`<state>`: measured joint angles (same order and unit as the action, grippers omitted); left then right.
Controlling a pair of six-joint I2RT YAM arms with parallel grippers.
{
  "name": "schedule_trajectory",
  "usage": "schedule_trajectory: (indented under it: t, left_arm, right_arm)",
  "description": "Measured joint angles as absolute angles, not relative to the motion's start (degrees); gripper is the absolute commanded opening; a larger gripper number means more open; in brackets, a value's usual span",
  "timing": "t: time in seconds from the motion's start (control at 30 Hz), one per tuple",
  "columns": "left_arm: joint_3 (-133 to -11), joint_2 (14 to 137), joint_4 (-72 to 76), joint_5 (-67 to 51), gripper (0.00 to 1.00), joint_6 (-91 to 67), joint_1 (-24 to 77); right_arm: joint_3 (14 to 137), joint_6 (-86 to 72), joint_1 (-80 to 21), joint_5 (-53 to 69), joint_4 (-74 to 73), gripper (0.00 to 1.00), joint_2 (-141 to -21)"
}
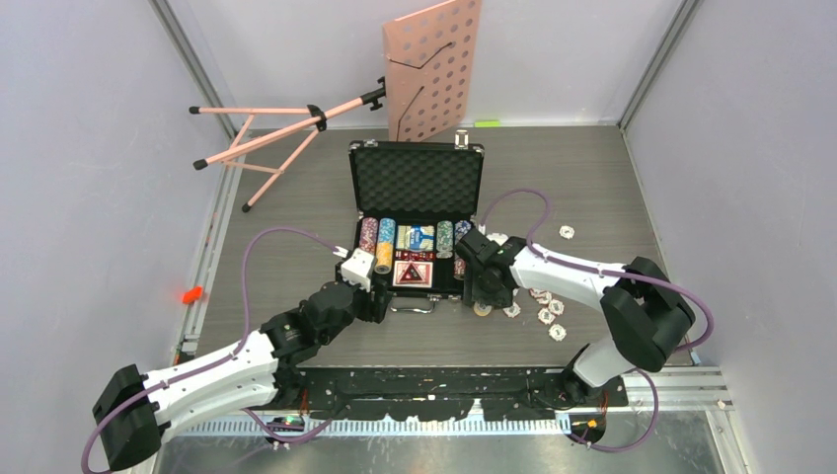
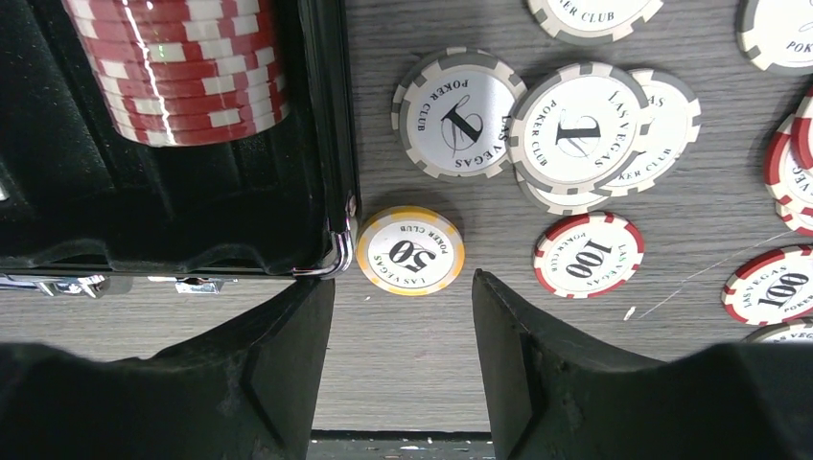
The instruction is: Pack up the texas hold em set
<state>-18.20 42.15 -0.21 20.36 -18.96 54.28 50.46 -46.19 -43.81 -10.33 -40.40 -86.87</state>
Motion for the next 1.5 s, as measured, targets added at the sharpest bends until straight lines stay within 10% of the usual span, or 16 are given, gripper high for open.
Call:
schedule_trajectory:
  t: [0.3, 0.47, 0.73, 1.17, 1.33, 1.5]
  left_arm:
    - [-18.2, 42.2, -0.2, 20.4, 0.64, -19.0, 54.3]
    - [-18.2, 42.2, -0.2, 20.4, 0.64, -19.0, 54.3]
    - [-18.2, 42.2, -0.1, 20.3, 0.64, -19.0, 54.3]
    - [-18.2, 42.7, 0.2, 19.3, 0.64, -19.0, 54.3]
    - [-18.2, 42.7, 0.2, 19.3, 0.64, -19.0, 54.3]
    - [-18.2, 42.7, 0.2, 19.2, 0.64, -19.0, 54.3]
  right_arm:
    - [49.0, -44.9, -44.2, -9.6, -38.4, 0.54, -89.4]
    - [48.8, -44.9, -44.2, -9.3, -37.9, 0.23, -89.6]
    - [46.7, -46.5, -44.6, -8.6, -35.4, 0.12, -87.2]
    - [46.1, -47.6, -46.7, -11.0, -40.1, 0.45, -82.4]
    - [47.2, -45.8, -45.2, -11.8, -40.6, 0.84, -82.0]
    - [46.7, -40.4, -44.7, -11.5, -37.5, 0.86, -81.9]
